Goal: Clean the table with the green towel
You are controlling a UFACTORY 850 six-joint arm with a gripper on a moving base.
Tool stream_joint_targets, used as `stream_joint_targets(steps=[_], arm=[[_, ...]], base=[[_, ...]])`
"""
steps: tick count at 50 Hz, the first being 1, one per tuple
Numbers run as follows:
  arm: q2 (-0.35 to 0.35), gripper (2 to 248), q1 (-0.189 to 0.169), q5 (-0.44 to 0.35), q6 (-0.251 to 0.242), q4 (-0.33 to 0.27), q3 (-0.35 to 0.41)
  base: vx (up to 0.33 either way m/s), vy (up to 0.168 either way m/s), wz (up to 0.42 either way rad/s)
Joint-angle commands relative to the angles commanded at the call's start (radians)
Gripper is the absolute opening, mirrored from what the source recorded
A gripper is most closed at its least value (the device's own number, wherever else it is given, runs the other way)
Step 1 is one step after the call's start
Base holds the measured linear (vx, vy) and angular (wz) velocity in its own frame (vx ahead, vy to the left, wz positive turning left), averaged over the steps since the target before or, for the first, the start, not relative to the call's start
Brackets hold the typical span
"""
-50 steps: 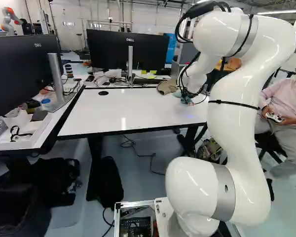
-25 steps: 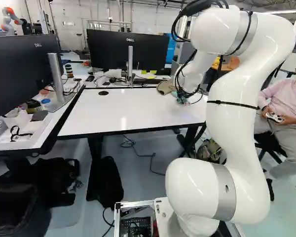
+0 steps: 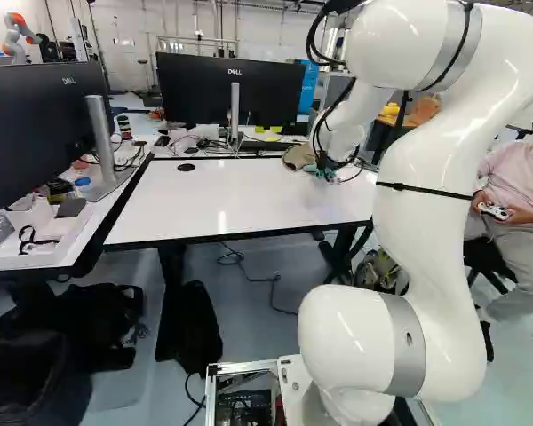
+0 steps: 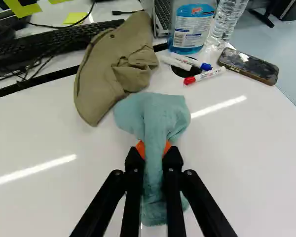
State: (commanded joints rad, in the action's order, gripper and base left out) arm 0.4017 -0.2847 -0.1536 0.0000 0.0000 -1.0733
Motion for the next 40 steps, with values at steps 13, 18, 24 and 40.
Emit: stream_joint_targets(steps=[13,18,24,40], arm=[[-0.069,50,0.018,0.0,0.0,0.0,0.067],[-0.091,50,0.019,0.0,0.0,0.0,0.094],[-0.117,50,0.017,0.0,0.0,0.0,0.126],[-0.189,50,0.007,0.0,0.0,0.0,0.21]], base=[[0.0,0.0,0.0],[0.0,0.0,0.0],[0.0,0.0,0.0],[0.0,0.0,0.0]])
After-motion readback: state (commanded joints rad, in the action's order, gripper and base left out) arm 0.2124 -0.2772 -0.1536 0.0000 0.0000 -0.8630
